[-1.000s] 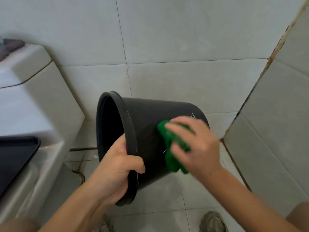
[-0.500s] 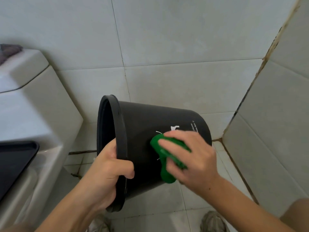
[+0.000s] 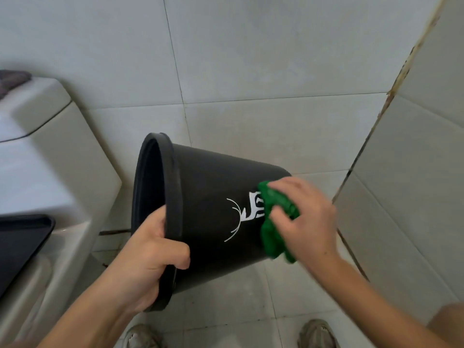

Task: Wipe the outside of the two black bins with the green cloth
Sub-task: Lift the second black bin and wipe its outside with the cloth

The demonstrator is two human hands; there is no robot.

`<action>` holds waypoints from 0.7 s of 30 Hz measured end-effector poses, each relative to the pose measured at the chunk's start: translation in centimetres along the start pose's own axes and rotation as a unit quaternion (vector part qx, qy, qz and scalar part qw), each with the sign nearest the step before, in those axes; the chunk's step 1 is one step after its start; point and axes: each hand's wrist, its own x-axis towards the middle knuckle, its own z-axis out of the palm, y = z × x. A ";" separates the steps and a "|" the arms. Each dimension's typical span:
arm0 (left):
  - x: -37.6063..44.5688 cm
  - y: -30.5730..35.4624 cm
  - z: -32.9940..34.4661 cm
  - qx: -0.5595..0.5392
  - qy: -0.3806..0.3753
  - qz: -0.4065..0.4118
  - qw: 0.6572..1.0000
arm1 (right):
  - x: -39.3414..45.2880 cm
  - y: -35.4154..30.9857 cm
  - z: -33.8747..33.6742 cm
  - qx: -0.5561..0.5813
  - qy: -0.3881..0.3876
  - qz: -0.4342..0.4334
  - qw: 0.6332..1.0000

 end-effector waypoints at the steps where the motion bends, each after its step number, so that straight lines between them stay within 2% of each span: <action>1: 0.1 -0.2 0.1 0.010 -0.002 -0.006 1.000 | -1.2 -1.1 0.3 0.015 -0.013 -0.059 0.998; 3: 0.2 -0.4 0.2 0.013 -0.001 -0.014 1.000 | -2.8 -2.5 0.5 0.043 -0.028 -0.171 0.984; 5: 0.1 -0.3 -0.1 0.010 -0.006 -0.013 1.000 | -2.2 -1.5 0.4 0.037 -0.021 -0.213 0.976; 6: 0.1 -0.2 -0.3 0.014 -0.012 -0.009 1.000 | -1.4 -0.7 0.4 0.028 -0.007 -0.175 0.984; 8: -0.1 0.0 -0.3 0.029 -0.026 0.002 0.999 | 0.9 1.2 0.3 0.018 0.011 0.011 1.000; 10: -0.4 0.1 0.2 0.046 -0.039 0.012 0.998 | 2.6 3.2 0.3 -0.002 -0.014 0.191 0.981; 12: -0.4 0.0 0.6 0.064 -0.049 0.022 0.997 | 2.6 3.9 0.5 -0.034 -0.031 0.233 0.971; 14: -0.1 -0.4 1.1 0.081 -0.064 0.016 0.994 | 2.0 2.5 0.9 -0.034 -0.029 0.192 0.980; 18: 0.9 -1.4 1.9 0.087 -0.069 -0.009 0.994 | -0.3 -2.6 1.2 0.063 -0.034 0.039 0.997; 21: 1.3 -1.8 2.5 0.091 -0.058 -0.005 0.994 | -2.0 -4.3 0.9 0.095 0.003 -0.059 0.994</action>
